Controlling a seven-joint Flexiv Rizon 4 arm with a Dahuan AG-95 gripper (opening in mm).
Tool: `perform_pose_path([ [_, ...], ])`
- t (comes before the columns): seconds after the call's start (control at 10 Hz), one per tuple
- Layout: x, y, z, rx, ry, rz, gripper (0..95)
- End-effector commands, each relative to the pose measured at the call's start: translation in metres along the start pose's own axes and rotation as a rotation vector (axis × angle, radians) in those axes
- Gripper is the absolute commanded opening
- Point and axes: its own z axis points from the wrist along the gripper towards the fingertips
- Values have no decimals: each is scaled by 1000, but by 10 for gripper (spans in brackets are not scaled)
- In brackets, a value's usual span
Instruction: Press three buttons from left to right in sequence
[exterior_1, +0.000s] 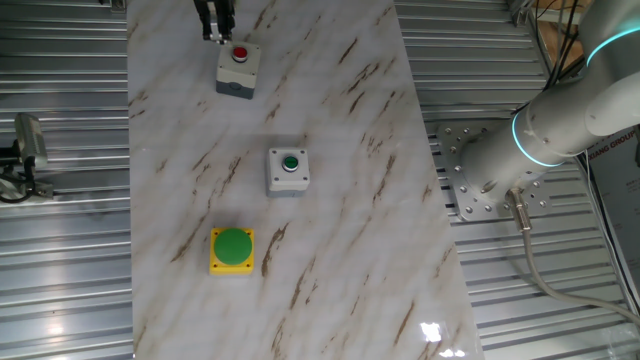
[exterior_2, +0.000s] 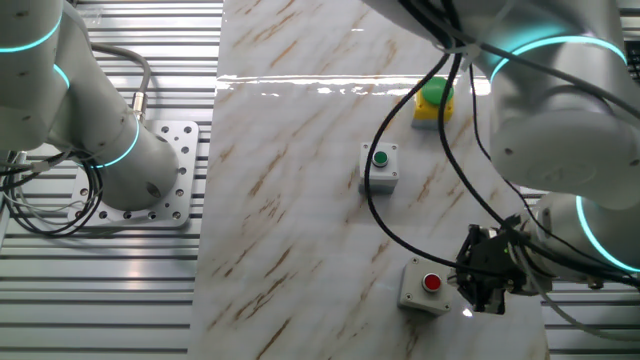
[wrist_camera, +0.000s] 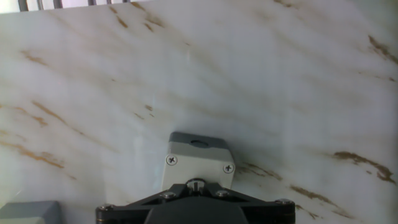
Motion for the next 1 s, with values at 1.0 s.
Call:
perform_pose_path([
  [1.0,8,2,10,-17,-13,21,0],
])
